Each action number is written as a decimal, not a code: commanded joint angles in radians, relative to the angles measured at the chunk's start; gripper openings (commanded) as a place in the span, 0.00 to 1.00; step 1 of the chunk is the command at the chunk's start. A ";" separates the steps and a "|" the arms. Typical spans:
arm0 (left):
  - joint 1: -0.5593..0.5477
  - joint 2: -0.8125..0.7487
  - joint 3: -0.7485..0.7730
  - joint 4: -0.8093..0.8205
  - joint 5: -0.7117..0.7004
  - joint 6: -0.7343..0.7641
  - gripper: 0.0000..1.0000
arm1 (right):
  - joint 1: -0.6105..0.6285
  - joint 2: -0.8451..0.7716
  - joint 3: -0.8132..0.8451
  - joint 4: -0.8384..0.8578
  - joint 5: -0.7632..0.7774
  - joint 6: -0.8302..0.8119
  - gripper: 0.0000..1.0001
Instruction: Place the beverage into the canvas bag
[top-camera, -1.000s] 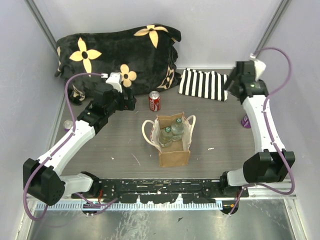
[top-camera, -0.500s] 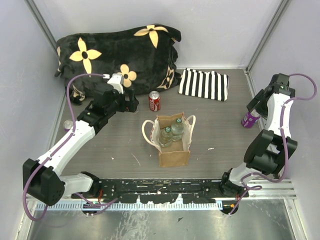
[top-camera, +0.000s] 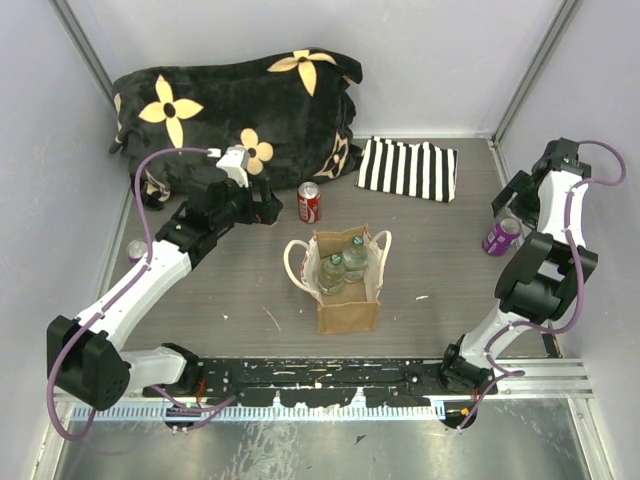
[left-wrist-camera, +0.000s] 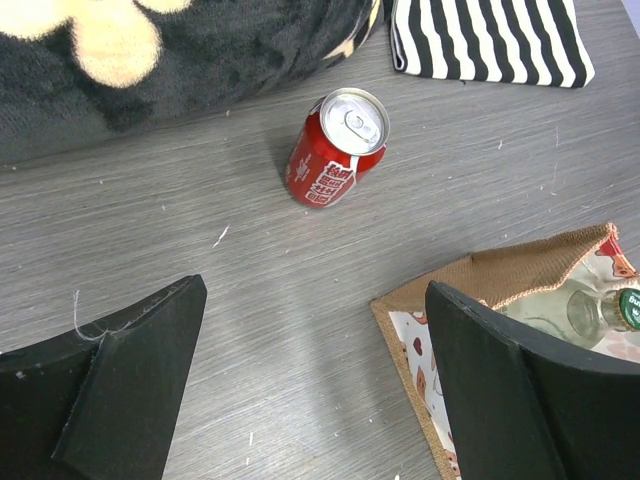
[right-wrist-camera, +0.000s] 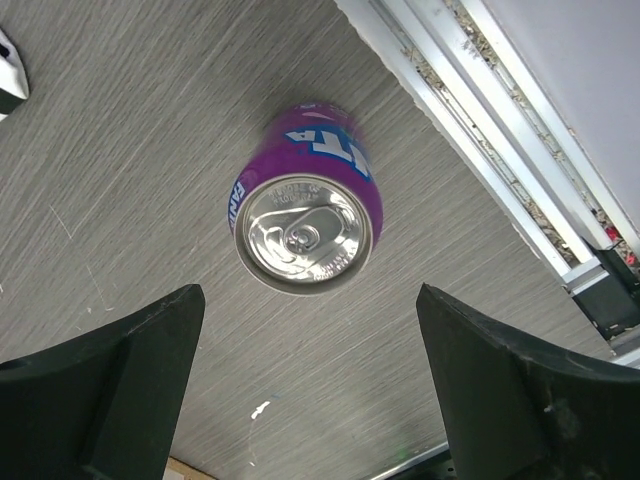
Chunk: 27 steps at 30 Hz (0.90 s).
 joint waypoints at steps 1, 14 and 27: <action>0.007 0.012 -0.014 0.048 0.026 -0.010 0.98 | -0.003 0.027 0.050 -0.009 -0.024 -0.015 0.93; 0.025 0.023 -0.034 0.061 0.031 -0.011 0.98 | -0.002 0.115 0.027 -0.006 -0.019 -0.008 0.87; 0.031 0.025 -0.031 0.063 0.033 -0.017 0.98 | -0.002 0.116 0.000 0.002 -0.015 -0.024 0.31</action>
